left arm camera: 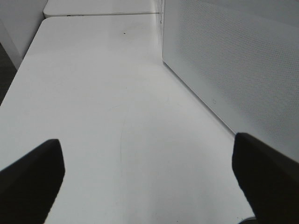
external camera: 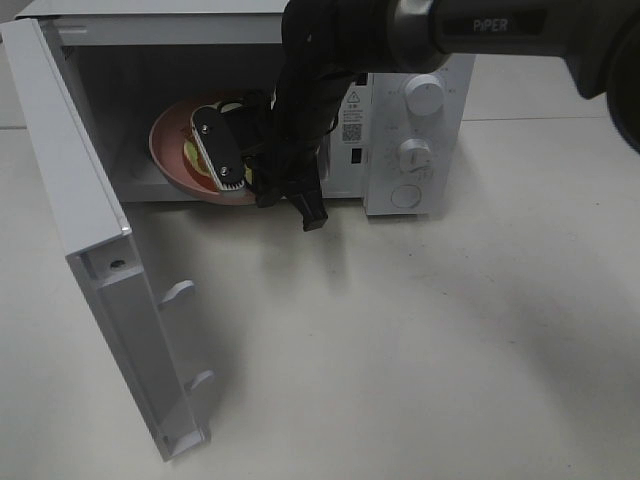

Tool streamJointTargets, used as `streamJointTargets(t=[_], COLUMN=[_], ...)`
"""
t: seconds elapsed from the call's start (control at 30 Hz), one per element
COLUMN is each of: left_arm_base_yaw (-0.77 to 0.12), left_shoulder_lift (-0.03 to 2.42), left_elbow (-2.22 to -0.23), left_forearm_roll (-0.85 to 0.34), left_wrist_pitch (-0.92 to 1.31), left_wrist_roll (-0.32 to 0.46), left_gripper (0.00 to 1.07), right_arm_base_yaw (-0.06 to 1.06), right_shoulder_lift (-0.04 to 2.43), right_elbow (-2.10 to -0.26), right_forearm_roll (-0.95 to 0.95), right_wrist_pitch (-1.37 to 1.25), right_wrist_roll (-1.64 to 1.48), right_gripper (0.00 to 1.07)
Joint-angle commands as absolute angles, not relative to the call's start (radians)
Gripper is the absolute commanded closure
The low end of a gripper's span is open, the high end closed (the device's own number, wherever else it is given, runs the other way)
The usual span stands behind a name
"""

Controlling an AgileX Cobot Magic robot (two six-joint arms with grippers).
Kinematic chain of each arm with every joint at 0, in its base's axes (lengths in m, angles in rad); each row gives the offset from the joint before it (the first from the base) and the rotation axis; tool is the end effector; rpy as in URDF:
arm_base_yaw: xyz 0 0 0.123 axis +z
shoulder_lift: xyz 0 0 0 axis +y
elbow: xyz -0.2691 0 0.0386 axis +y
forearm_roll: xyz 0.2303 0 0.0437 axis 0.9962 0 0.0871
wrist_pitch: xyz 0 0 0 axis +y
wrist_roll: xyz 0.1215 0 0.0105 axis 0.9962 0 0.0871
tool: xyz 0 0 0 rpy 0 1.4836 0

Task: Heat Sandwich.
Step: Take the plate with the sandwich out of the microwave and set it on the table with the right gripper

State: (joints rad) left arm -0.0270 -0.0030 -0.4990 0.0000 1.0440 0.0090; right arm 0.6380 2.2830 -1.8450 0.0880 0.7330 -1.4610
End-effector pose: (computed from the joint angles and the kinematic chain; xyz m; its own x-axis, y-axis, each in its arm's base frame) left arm 0.0211 -0.0006 0.2562 -0.4389 0.0209 -0.8983 0.0309 0.9995 0.0081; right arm 0.3887 0.2972 0.1358 0.4836 -0.8651 -0.1330 -0.8059 -0.3808 -0.4534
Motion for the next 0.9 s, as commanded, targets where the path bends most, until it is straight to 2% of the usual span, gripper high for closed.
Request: streamJointTargets(t=[0.03, 0.57, 0.9], left_arm_base_yaw=[-0.023, -0.023, -0.023], left_shoulder_lift=[-0.025, -0.025, -0.025], left_elbow=[-0.495, -0.495, -0.495], left_forearm_roll=[0.000, 0.000, 0.000], left_wrist_pitch=[1.036, 1.036, 1.036], left_wrist_roll=[0.010, 0.010, 0.010], left_gripper=[0.15, 0.15, 0.15], right_arm_base_yaw=[0.640, 0.641, 0.665], right_shoulder_lift=[2.205, 2.026, 1.937], right_elbow=[-1.774, -1.491, -1.368], right_forearm_roll=[0.095, 0.113, 0.122], right_wrist_pitch=[0.654, 0.511, 0.509], right_wrist_roll=[-1.511, -1.552, -1.620], right_gripper=[1.07, 1.07, 1.07])
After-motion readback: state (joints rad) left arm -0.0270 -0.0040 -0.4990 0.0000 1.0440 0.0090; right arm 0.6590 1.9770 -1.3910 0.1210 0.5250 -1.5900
